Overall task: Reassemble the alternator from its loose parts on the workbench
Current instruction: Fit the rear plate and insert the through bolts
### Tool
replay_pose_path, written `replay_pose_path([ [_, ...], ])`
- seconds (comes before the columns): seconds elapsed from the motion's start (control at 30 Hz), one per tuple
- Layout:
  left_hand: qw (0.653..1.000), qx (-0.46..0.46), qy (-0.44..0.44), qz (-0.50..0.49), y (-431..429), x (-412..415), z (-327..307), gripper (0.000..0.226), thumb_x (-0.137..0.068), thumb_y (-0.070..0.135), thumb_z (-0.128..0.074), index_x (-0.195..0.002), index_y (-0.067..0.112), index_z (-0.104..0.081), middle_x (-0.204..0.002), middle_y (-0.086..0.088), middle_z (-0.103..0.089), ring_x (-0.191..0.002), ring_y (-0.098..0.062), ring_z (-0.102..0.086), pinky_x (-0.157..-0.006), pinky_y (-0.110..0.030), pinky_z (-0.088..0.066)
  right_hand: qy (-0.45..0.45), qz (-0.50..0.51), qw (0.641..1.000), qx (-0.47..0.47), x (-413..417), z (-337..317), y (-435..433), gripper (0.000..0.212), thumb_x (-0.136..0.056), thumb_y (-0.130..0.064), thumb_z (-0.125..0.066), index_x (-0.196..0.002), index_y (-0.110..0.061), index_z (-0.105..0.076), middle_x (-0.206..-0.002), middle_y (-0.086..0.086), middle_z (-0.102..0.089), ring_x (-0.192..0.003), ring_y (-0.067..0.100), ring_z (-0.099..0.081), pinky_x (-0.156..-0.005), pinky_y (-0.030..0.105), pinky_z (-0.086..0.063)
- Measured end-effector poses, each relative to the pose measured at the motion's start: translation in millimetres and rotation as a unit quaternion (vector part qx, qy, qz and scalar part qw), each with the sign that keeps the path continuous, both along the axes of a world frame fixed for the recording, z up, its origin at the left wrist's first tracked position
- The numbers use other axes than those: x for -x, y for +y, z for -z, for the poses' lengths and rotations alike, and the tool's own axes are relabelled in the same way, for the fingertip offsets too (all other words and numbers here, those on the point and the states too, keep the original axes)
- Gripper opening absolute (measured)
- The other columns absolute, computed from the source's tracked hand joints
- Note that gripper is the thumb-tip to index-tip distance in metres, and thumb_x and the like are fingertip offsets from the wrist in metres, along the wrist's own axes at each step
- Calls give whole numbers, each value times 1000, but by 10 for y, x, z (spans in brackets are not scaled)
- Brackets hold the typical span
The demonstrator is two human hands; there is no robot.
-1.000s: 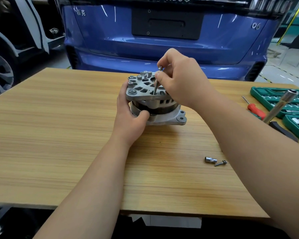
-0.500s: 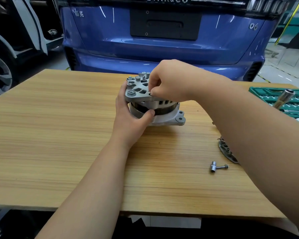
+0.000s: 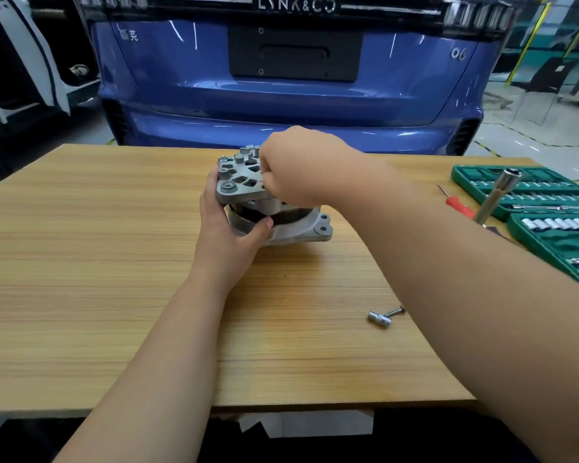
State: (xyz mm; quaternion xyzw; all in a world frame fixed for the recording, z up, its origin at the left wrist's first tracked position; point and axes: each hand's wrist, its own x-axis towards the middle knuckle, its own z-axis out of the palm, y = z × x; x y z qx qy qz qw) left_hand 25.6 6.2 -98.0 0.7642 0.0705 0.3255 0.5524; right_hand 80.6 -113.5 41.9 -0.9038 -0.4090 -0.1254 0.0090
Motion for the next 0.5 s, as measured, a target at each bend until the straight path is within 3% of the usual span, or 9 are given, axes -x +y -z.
replay_pose_path([
  [0.1, 1000, -6, -6, -13, -42, -5, -2, 106, -61, 42, -77, -141, 56, -10, -149, 6, -34, -135, -15, -40, -108, -44, -41, -40, 52, 998, 9, 30, 39, 35, 29, -91, -18, -51, -68, -19, -35, -69, -1, -41, -56, 18, -39, -48, 29, -25],
  [0.23, 998, 2, -30, -51, -125, -62, 12, 106, -58, 37, -81, -140, 52, -15, -147, 6, -35, -135, -11, -39, -109, -44, -39, -36, 82, 996, 7, 76, 121, 25, 20, -97, -27, -49, -80, -19, -41, -71, 0, -36, -62, 22, -40, -51, 31, -28],
  [0.3, 998, -5, -23, -56, -106, -73, 20, 104, -60, 40, -79, -141, 50, -14, -149, 5, -35, -135, -9, -38, -110, -43, -39, -23, 66, 997, -35, 98, 135, -161, 34, -100, -33, -41, -69, -19, -39, -70, 0, -39, -60, 19, -40, -51, 31, -30],
  [0.4, 999, -21, -10, -48, -40, -74, 33, 104, -64, 40, -77, -145, 42, -12, -148, 7, -38, -134, -6, -39, -111, -42, -37, 54, 31, 985, -161, 125, 175, -761, 42, -100, -34, -38, -64, -16, -47, -62, -2, -46, -54, 13, -40, -48, 30, -30],
  [0.5, 999, -30, 4, -42, 18, -91, 53, 100, -72, 29, -80, -146, 39, -13, -141, 13, -44, -127, 6, -42, -110, -39, -39, 209, 57, 936, -277, 152, 277, -1595, 42, -97, -42, -45, -66, -19, -62, -52, -6, -55, -45, 7, -45, -41, 22, -40],
])
